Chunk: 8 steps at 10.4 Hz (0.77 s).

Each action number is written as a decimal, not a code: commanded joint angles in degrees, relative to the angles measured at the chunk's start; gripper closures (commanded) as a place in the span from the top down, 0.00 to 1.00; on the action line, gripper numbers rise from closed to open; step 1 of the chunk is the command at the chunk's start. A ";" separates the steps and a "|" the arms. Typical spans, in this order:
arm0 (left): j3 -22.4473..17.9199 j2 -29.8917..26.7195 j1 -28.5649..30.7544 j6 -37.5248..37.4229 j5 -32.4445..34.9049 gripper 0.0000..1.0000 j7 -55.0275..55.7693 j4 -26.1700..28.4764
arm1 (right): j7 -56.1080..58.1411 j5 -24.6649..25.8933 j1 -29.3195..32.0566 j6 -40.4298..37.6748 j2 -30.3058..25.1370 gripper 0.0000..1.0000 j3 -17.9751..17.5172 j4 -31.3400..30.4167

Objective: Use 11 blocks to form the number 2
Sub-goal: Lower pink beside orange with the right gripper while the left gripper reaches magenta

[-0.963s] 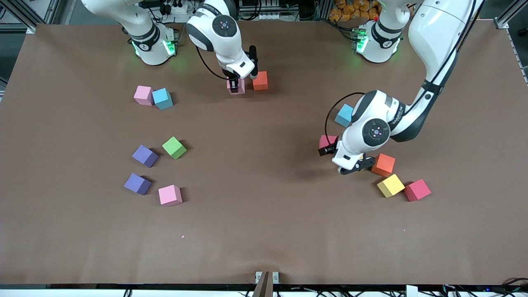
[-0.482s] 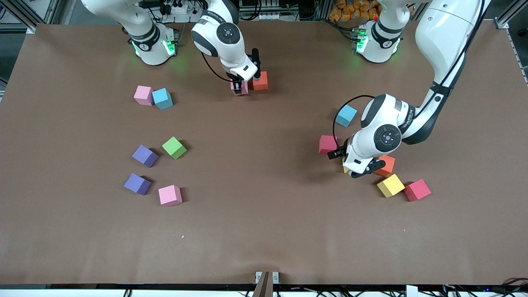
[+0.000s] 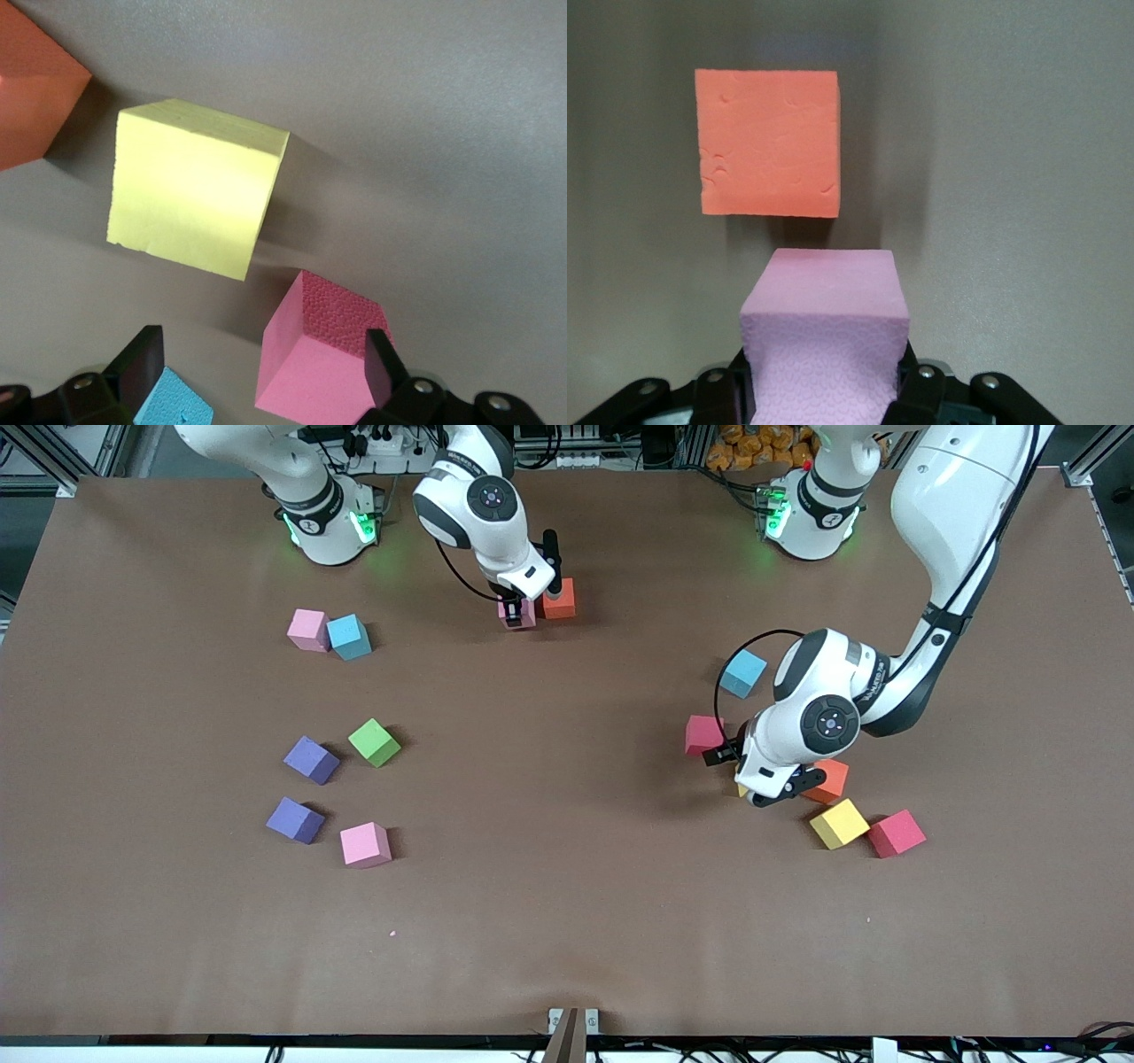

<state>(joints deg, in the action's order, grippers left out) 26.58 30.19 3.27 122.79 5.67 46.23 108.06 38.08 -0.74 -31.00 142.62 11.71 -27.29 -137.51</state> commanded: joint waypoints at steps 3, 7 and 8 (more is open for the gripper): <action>0.31 0.83 0.07 -1.15 1.01 1.00 0.52 -1.01 | -0.81 -0.49 -0.81 -0.33 -0.28 0.24 -0.84 0.75; 0.31 1.18 -0.10 -1.15 0.48 1.00 0.53 -0.84 | -0.37 -0.49 -0.64 -0.76 -0.46 0.24 -0.93 1.11; 0.31 1.27 -0.10 -1.06 0.48 1.00 0.53 -0.92 | -0.11 -0.49 -0.64 -2.07 -0.46 0.24 -0.93 1.54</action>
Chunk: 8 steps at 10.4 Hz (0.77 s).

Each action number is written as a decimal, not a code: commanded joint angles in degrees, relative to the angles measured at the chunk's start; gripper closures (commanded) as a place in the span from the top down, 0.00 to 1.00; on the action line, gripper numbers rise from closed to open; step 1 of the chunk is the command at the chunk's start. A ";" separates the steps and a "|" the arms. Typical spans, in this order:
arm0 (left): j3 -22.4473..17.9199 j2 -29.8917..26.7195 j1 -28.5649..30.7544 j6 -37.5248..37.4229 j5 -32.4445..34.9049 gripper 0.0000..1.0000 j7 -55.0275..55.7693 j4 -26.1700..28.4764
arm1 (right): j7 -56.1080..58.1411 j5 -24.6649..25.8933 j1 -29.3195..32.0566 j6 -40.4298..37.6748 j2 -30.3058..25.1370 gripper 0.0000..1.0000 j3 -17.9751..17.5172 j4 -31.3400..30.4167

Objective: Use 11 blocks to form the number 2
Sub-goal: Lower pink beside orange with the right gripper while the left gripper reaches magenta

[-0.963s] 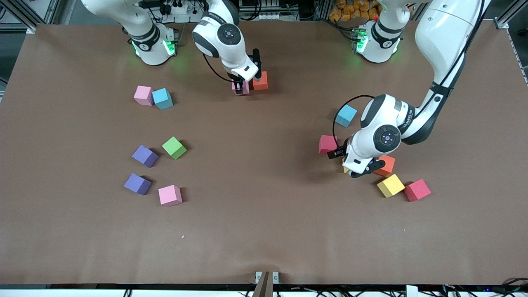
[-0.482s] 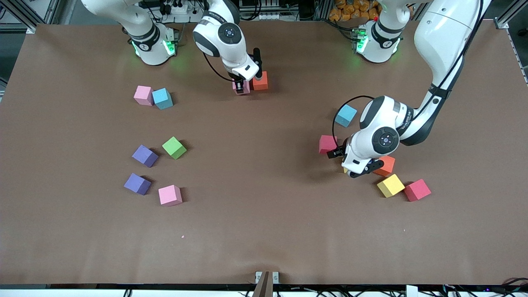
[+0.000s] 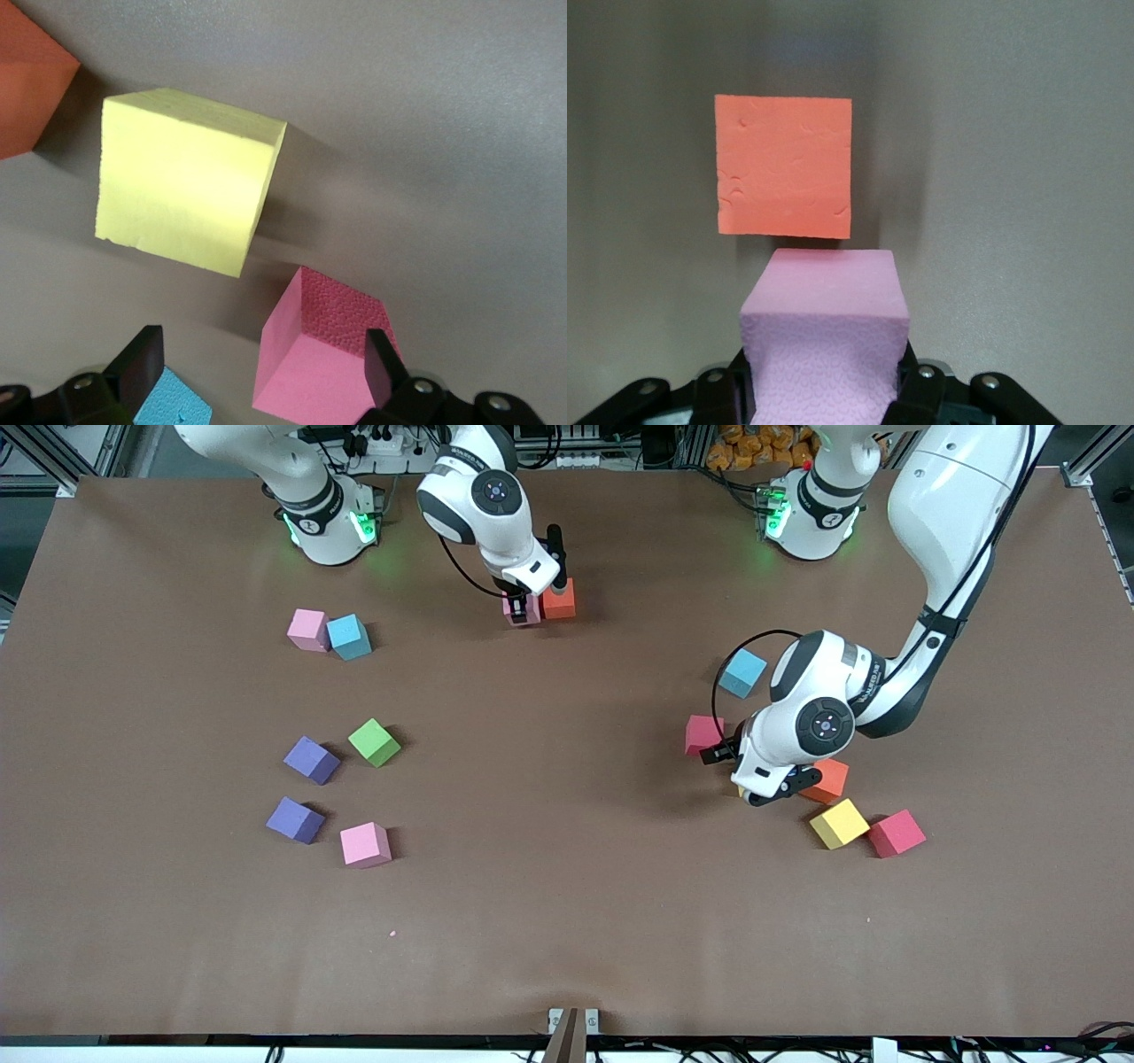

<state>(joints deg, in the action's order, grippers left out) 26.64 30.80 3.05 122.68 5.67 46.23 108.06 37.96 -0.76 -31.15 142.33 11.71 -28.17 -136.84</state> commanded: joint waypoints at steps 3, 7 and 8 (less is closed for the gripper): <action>0.25 1.28 0.29 -0.95 0.48 1.00 0.44 -0.92 | -0.34 -2.12 -0.66 -2.32 -0.19 0.22 -0.04 0.96; 0.25 1.89 0.46 -0.95 0.31 1.00 0.44 -1.10 | 1.84 -5.66 -0.49 -4.60 -0.19 0.22 -0.04 1.05; 0.25 1.90 0.47 -0.95 0.22 1.00 0.35 -1.10 | 2.38 -5.92 -0.40 -4.69 -0.19 0.20 0.04 1.05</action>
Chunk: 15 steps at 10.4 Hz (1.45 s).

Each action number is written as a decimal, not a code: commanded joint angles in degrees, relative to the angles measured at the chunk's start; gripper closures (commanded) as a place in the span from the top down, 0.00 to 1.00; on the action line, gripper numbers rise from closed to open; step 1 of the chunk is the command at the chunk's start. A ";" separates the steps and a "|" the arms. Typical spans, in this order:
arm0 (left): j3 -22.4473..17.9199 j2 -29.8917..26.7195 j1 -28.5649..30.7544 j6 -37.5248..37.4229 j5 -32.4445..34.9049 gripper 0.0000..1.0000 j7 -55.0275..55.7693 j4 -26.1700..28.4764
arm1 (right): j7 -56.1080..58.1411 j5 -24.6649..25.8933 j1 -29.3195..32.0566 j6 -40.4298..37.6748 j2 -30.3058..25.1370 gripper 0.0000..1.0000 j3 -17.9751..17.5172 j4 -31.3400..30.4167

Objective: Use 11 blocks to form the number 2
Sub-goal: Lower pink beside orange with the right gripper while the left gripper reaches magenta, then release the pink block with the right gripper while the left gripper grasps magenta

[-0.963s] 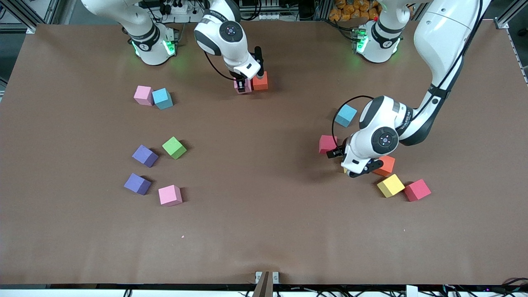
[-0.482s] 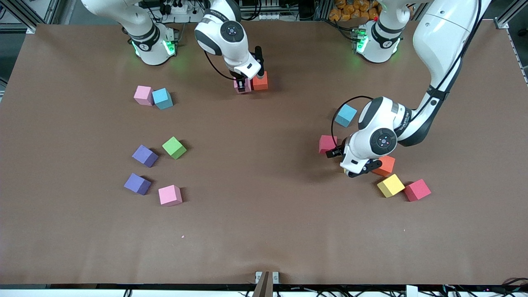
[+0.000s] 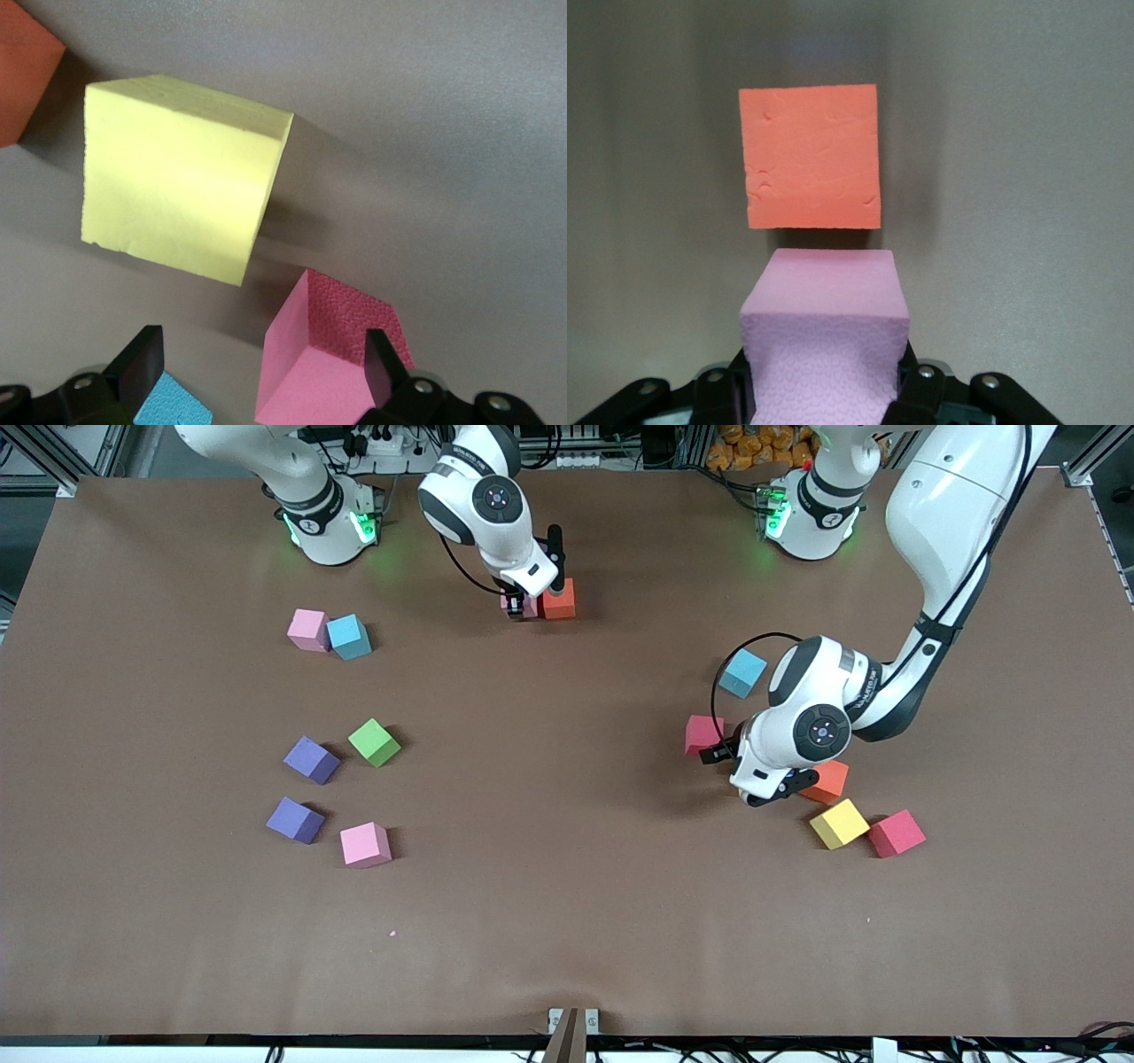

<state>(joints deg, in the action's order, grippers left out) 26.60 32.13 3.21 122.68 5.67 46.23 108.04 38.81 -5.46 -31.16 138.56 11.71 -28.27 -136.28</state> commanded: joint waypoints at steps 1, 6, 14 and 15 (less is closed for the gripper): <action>0.29 0.57 0.39 -0.95 0.31 1.00 0.35 -1.08 | 1.53 -1.92 -0.39 -0.84 -0.19 0.20 0.14 0.58; 0.29 0.74 1.36 -0.95 0.39 1.00 -0.44 -0.99 | 1.36 -4.21 -1.71 -0.22 0.77 0.17 0.23 1.36; 0.29 1.27 1.27 -0.95 0.48 1.00 -0.44 -1.34 | 1.09 -4.38 -1.62 -0.75 2.97 0.32 0.32 2.95; 0.29 1.36 1.19 -0.95 0.48 1.00 -0.44 -1.34 | 1.00 -4.82 -1.54 -0.75 3.06 0.34 0.40 2.95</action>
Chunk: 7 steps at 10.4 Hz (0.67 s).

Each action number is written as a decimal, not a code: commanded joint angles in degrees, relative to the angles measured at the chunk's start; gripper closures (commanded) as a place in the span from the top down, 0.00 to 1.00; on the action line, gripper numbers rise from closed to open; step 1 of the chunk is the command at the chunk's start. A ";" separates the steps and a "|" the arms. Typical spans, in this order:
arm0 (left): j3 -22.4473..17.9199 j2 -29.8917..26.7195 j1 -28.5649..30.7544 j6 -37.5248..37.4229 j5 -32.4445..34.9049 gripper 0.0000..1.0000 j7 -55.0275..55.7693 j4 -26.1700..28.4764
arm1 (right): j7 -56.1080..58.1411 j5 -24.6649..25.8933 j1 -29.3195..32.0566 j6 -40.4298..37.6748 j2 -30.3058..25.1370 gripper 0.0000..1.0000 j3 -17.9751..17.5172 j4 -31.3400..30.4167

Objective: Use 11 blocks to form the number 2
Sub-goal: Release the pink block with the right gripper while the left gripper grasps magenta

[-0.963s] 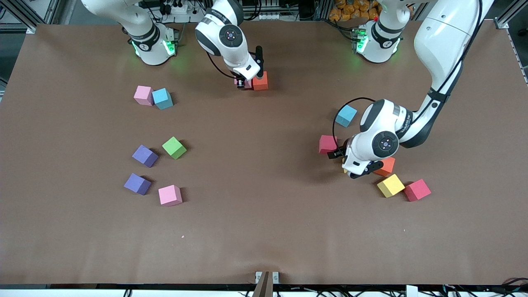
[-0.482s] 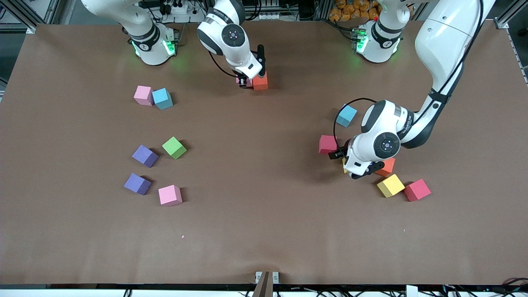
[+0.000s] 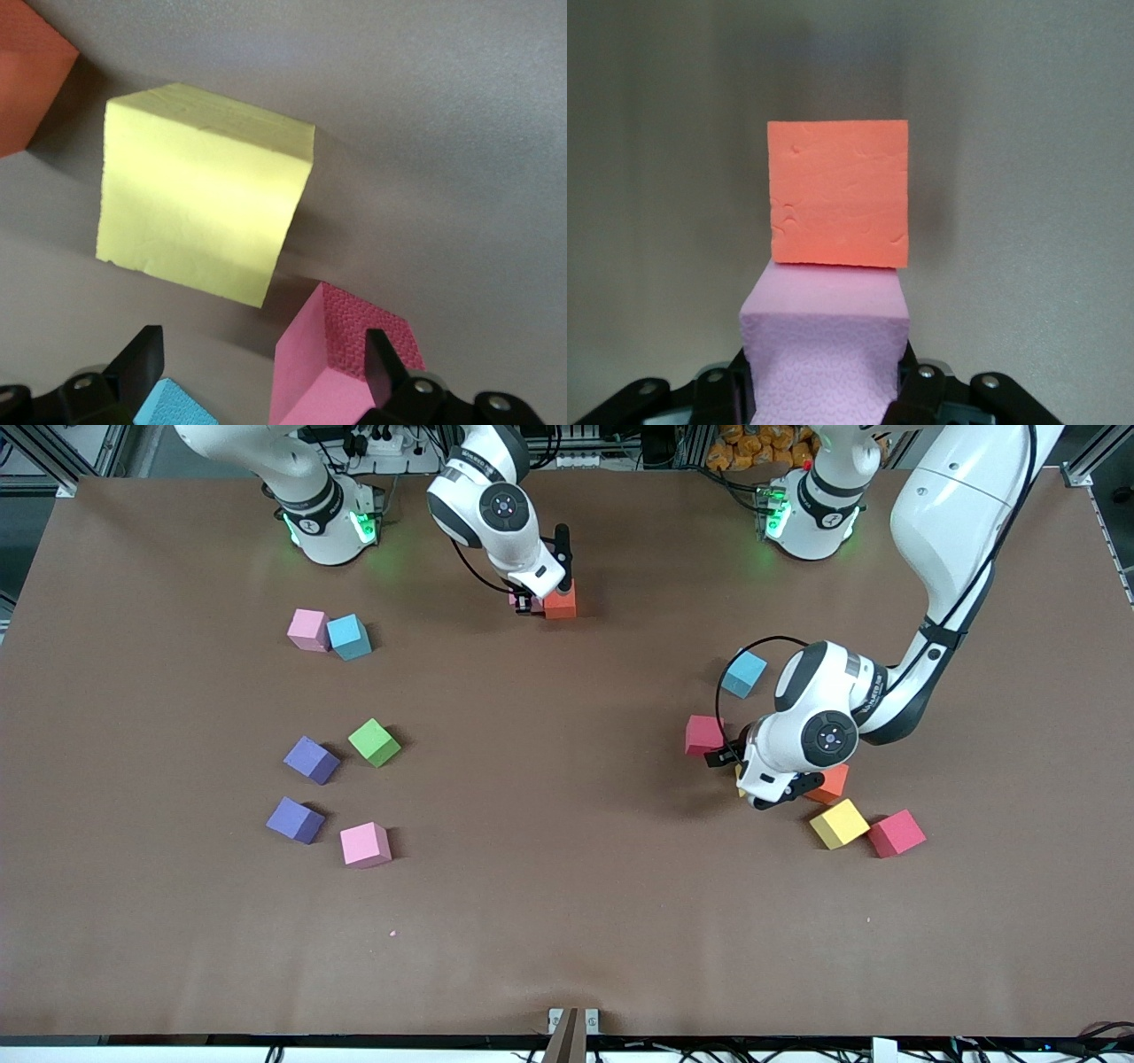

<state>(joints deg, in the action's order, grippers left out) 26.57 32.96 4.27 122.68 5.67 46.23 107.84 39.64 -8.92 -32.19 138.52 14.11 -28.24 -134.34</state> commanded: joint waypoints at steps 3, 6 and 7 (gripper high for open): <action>0.32 0.18 0.13 -0.95 0.57 1.00 0.08 -1.22 | 0.44 -1.46 -0.42 -0.71 0.66 0.36 0.38 1.01; 0.41 -0.26 0.39 -1.04 0.66 1.00 -0.35 -1.22 | 0.62 -1.46 -0.42 -0.71 0.57 0.41 0.38 1.27; 0.50 -0.26 -0.04 -0.95 0.75 1.00 -0.18 -1.22 | 0.97 -1.37 -0.68 -0.80 0.57 0.42 0.38 1.45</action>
<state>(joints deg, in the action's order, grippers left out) 26.67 33.10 4.26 122.68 5.67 46.23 106.90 39.68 -9.28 -32.19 138.47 14.15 -28.15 -134.05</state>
